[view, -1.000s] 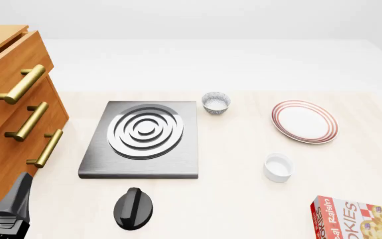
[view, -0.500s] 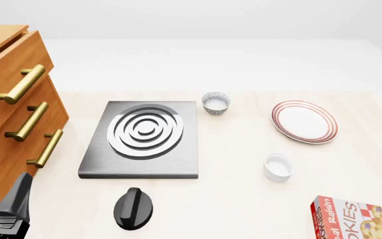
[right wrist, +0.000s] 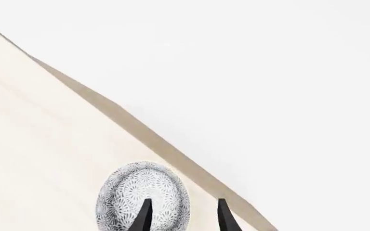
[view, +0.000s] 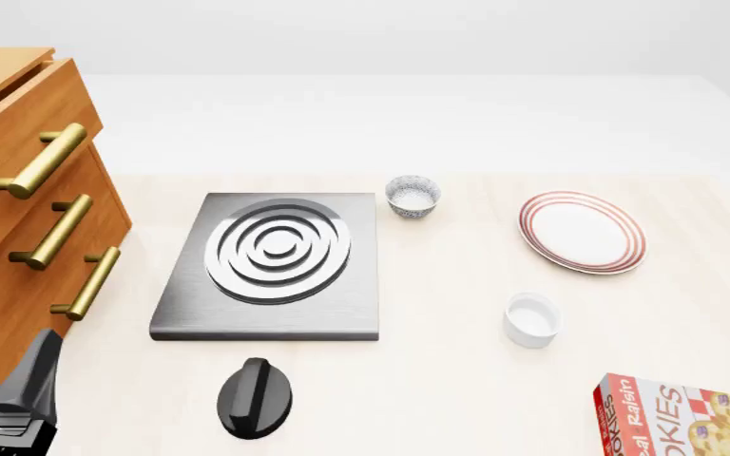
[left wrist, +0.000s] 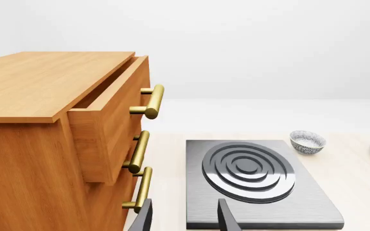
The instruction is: Pick the akita bowl next to the cookies box and place it on the plate.
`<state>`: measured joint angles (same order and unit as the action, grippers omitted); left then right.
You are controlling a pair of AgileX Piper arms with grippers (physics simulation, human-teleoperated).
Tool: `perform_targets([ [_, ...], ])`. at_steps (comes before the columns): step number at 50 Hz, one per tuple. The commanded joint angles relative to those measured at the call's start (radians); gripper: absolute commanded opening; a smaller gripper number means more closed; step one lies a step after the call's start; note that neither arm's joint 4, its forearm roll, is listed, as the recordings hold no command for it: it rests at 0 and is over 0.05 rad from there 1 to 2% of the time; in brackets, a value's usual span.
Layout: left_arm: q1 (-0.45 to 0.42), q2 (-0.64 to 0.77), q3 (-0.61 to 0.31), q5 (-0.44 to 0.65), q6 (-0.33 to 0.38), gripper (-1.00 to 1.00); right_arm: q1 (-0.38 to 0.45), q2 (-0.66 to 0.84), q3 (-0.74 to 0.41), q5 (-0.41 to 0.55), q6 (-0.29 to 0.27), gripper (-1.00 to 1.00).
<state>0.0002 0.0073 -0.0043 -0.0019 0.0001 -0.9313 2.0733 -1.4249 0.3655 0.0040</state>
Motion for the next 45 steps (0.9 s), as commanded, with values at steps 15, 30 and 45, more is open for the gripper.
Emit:
perform_targets([
  [15, 0.001, 0.001, 0.000, 0.000, -0.001, 1.00, 0.005, 0.056, 0.022, -0.038, -0.016, 1.00],
  [30, 0.001, 0.000, -0.001, 0.002, -0.001, 1.00, 0.015, 0.080, 0.024, -0.048, -0.020, 1.00],
  [45, 0.001, -0.002, -0.002, 0.004, -0.001, 1.00, 0.006, 0.093, 0.035, -0.059, -0.021, -1.00],
])
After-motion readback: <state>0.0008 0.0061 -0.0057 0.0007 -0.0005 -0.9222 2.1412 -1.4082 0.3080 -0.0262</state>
